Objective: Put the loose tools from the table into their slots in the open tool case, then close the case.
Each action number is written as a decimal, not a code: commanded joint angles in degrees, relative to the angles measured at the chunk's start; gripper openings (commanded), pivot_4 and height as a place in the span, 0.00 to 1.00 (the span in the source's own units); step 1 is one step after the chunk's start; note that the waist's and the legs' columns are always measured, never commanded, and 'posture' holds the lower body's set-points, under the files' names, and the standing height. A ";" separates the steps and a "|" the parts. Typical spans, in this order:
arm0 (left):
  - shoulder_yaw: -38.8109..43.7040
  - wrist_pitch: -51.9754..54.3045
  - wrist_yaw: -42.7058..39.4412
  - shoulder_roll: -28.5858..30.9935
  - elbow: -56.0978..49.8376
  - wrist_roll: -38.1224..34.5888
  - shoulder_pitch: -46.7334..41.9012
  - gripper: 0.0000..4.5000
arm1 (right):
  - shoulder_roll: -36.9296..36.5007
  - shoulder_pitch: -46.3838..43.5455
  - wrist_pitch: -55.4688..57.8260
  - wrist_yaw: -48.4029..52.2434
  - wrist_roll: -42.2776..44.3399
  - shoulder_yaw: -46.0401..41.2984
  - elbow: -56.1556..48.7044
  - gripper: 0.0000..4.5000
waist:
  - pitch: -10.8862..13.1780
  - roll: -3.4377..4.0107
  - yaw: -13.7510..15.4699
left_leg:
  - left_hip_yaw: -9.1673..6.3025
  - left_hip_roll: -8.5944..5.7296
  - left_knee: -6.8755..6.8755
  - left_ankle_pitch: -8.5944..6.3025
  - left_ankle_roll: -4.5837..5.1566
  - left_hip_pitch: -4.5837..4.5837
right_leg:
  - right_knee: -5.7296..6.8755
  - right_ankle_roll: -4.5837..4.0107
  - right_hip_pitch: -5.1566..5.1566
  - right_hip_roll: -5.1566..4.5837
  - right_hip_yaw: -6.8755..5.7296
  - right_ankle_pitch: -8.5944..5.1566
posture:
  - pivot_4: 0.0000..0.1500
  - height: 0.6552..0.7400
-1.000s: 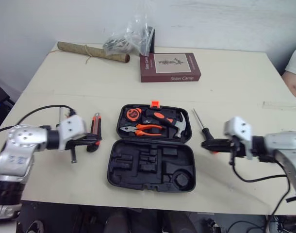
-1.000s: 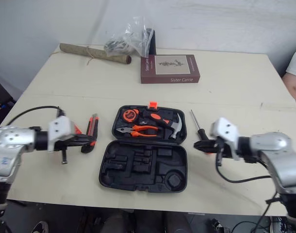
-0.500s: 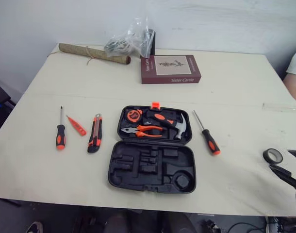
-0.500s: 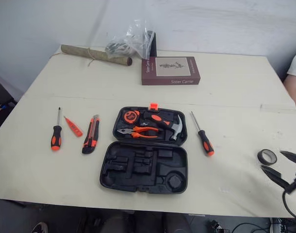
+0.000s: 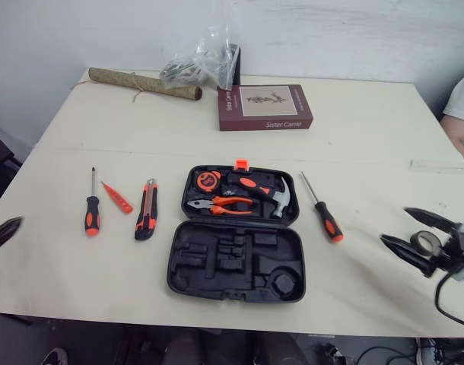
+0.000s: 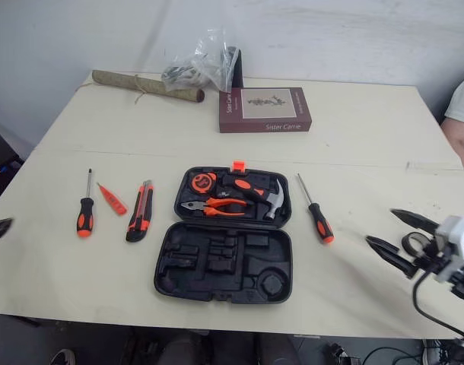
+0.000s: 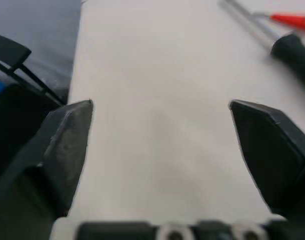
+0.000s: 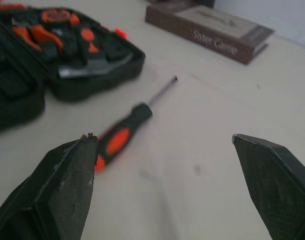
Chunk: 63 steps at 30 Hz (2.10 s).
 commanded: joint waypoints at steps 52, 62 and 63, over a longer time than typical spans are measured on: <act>-20.84 1.69 -19.06 -0.71 -27.47 -3.54 -21.38 0.18 | 1.70 -6.43 -6.40 7.91 5.52 4.09 -5.26 1.00 | 0.13 0.08 1.61 | -0.23 -0.15 0.11 0.10 -0.02 -0.03 | -0.44 0.01 0.32 0.00 -0.09 0.02 | 1.00 1.00; -55.90 -7.58 -36.90 2.84 -23.78 13.70 -41.10 0.18 | 2.11 4.18 -7.11 8.88 6.82 0.99 -9.83 1.00 | 0.53 0.66 1.52 | 0.02 -0.08 0.10 0.19 -0.01 0.00 | -0.39 0.13 0.25 0.38 0.31 0.09 | 1.00 1.00; -58.44 -7.40 -36.12 1.39 -22.50 16.20 -43.34 0.18 | 2.12 4.67 -7.42 8.91 6.40 0.89 -9.77 1.00 | 0.53 0.65 1.59 | 0.01 -0.07 0.10 0.18 0.00 -0.01 | -0.41 0.14 0.25 0.39 0.31 0.09 | 1.00 1.00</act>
